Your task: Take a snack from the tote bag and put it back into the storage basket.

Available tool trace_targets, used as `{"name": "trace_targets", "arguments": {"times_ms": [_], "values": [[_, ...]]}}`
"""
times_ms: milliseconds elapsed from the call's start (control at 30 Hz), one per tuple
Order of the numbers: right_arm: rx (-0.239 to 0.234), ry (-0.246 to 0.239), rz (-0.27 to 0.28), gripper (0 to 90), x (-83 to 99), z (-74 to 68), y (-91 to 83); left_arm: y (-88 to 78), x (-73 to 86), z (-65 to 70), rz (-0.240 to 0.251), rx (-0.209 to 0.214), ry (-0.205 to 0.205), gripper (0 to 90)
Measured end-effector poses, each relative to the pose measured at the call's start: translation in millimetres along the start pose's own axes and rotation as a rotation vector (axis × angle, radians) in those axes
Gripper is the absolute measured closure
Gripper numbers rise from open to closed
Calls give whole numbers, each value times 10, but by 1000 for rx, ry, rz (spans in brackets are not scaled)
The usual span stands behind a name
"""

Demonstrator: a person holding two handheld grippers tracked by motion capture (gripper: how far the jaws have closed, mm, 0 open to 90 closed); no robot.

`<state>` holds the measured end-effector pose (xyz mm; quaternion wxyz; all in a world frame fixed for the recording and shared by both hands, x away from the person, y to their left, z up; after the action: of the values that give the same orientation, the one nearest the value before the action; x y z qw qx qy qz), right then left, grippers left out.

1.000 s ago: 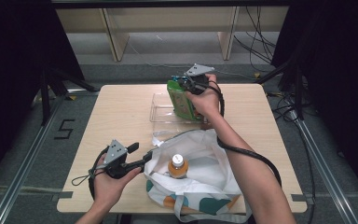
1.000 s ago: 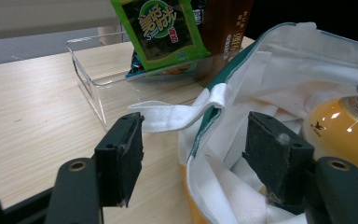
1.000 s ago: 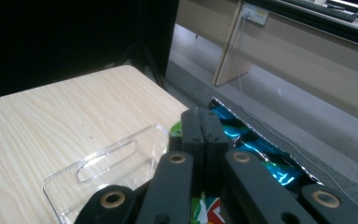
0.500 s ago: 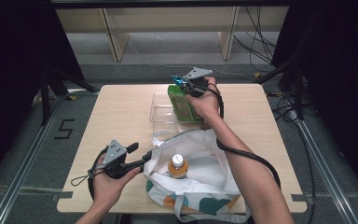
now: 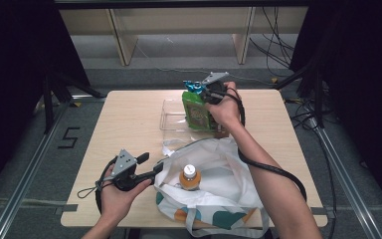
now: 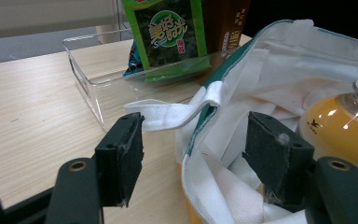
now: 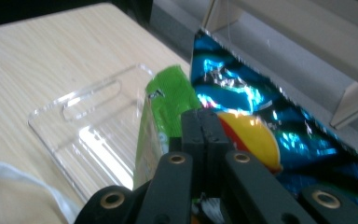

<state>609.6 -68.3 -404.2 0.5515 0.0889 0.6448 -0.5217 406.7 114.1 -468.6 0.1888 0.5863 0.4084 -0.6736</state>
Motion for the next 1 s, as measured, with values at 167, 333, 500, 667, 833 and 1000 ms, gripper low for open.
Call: {"name": "trace_targets", "arguments": {"times_ms": [167,333,500,667,833,1000], "values": [[13,4,-67,900,135,17,-103,4,-2,-2,-5,2,18,365],[12,3,-111,900,230,41,-151,5,-2,19,-4,5,4,365],[11,4,-112,900,264,55,-188,14,-3,33,1,11,-10,365],[21,29,-85,812,245,74,-224,9,-10,29,0,7,-3,364],[8,54,24,710,137,66,-305,8,-13,28,1,7,-2,364],[-58,107,117,634,23,15,-409,3,-23,36,5,7,-3,364]]}}
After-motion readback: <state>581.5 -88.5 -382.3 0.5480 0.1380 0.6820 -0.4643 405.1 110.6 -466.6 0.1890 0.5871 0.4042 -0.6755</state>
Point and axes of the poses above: each handheld gripper's, and its own axes: y roughly forward along the jaws, x roughly out of its underside, z roughly to its right, the point moved 9 cm from there along y, roughly forward along the jaws, and after that the axes turned 5 degrees about y, right-handed, at the moved point
